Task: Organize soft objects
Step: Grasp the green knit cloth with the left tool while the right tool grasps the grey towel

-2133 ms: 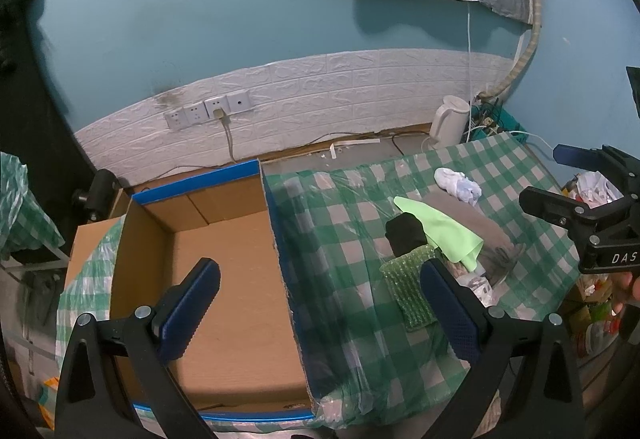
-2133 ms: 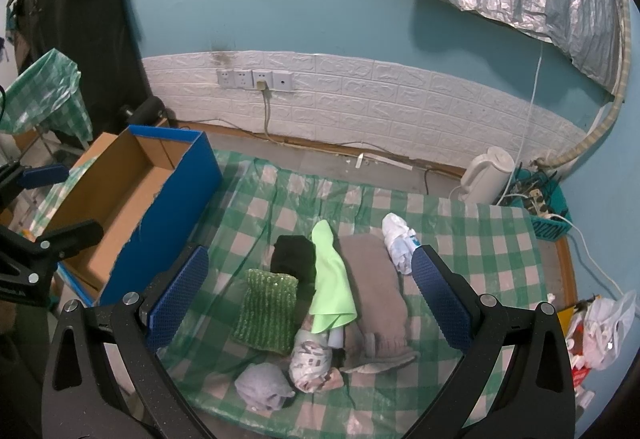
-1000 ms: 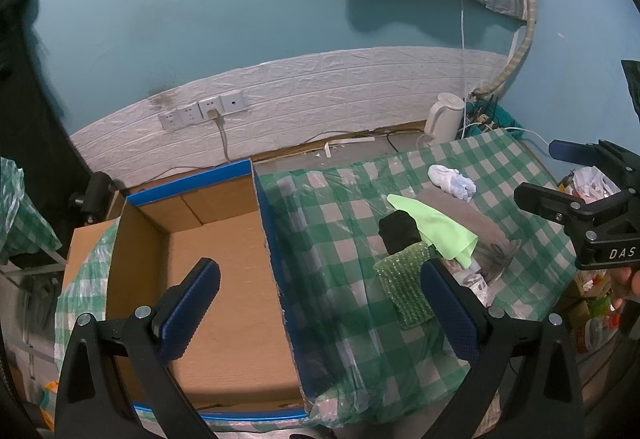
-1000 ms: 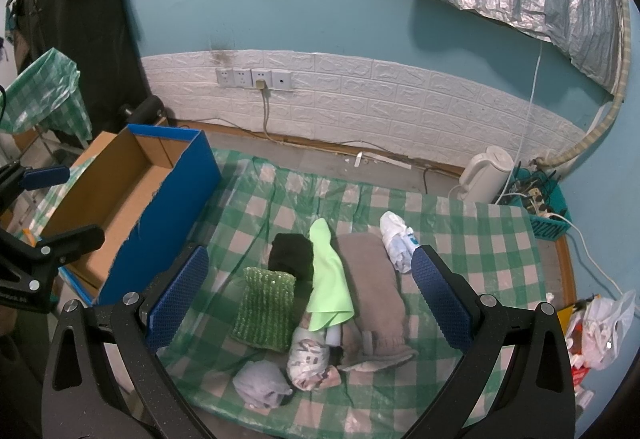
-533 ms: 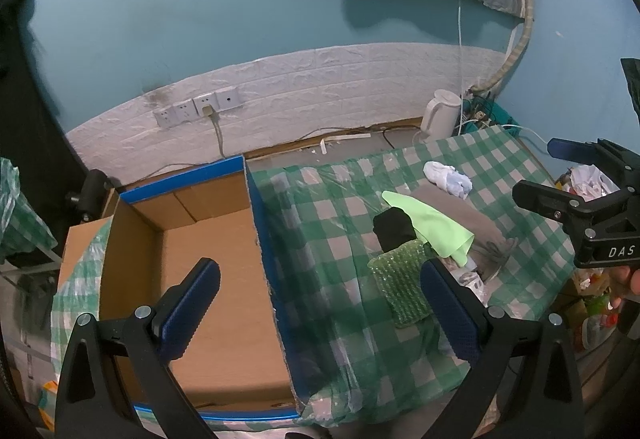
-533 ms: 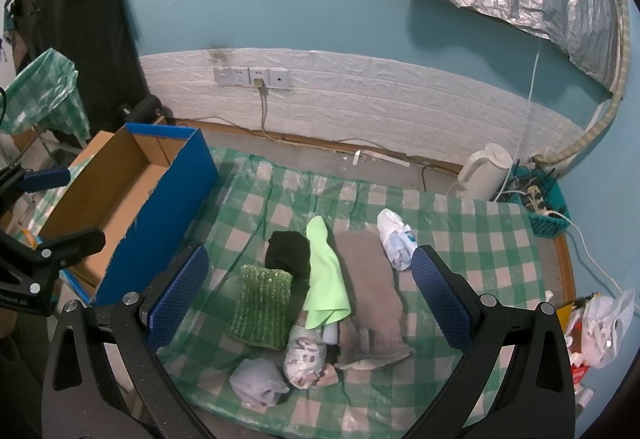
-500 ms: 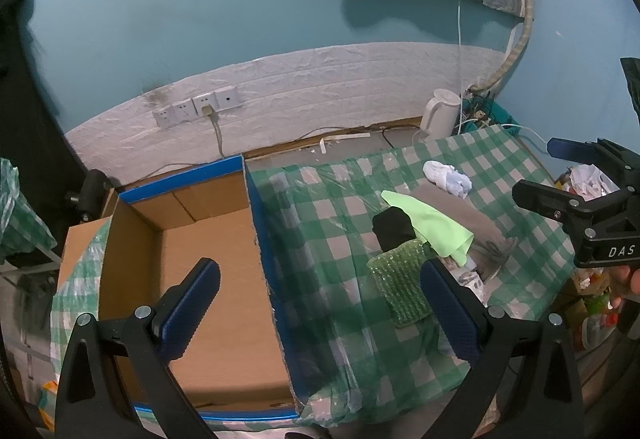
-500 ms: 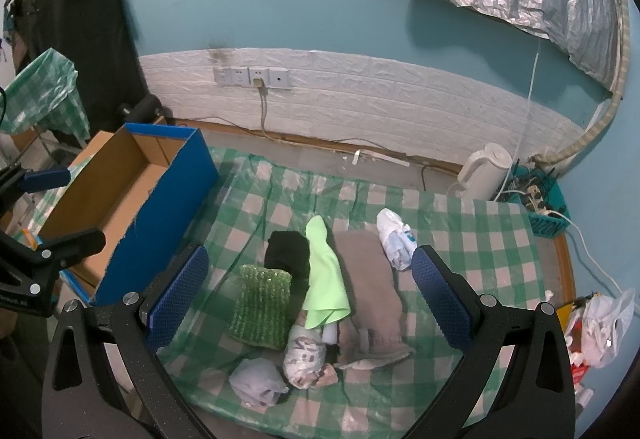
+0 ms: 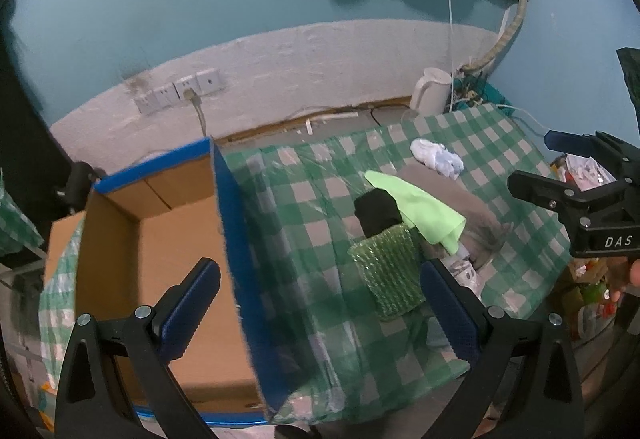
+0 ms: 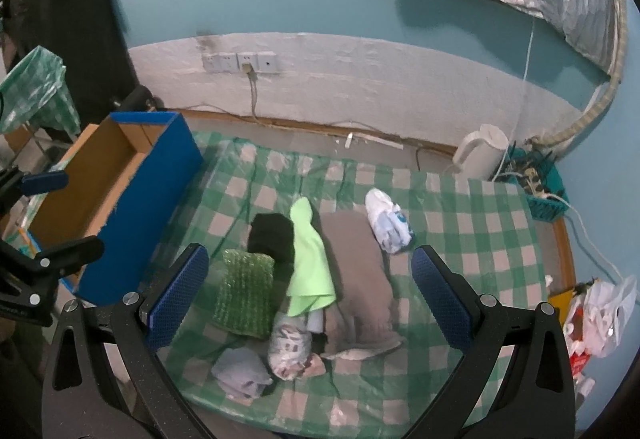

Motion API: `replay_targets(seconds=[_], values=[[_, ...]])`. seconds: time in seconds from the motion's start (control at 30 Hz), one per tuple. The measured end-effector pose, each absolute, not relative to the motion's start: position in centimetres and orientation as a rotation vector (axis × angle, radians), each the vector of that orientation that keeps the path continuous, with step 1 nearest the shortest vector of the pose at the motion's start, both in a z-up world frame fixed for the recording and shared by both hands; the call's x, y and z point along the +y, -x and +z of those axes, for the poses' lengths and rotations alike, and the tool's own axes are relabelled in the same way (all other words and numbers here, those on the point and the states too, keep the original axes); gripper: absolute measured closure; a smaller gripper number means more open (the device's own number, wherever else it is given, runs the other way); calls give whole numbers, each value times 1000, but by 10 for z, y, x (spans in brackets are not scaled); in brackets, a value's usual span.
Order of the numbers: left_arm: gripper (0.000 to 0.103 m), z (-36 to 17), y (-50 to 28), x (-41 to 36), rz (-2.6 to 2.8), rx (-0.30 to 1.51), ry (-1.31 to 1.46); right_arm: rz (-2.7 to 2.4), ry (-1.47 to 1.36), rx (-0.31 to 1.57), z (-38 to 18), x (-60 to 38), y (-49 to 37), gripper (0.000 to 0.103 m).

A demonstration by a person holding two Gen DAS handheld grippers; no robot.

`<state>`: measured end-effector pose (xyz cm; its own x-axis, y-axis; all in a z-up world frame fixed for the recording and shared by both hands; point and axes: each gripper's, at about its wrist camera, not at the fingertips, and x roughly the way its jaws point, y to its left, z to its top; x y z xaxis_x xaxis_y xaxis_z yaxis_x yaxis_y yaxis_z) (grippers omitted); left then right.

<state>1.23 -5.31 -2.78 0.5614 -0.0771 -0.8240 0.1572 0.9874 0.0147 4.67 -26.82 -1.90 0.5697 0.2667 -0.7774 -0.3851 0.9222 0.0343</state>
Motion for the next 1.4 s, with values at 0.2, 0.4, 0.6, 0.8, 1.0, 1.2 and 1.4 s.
replay_targets(seconds=[0.2, 0.4, 0.6, 0.8, 1.0, 1.2, 1.4], values=[[2, -47, -23, -64, -146, 1024, -85, 345, 133, 924, -32, -283, -58, 2], [2, -63, -33, -74, -147, 1077, -91, 323, 126, 960, -46, -296, -70, 2], [2, -81, -42, -87, -140, 1122, -123, 312, 140, 1012, -70, -305, -83, 2], [2, -106, -56, -93, -111, 1169, -114, 306, 134, 1081, -97, -312, -93, 2], [5, -126, -69, -95, -84, 1207, -73, 299, 123, 1132, -118, -320, -99, 2], [5, -140, -75, -103, -95, 1242, -61, 306, 119, 1167, -132, -324, -101, 2], [5, -149, -84, -114, -114, 1272, -49, 325, 124, 1181, -138, -325, -99, 2]])
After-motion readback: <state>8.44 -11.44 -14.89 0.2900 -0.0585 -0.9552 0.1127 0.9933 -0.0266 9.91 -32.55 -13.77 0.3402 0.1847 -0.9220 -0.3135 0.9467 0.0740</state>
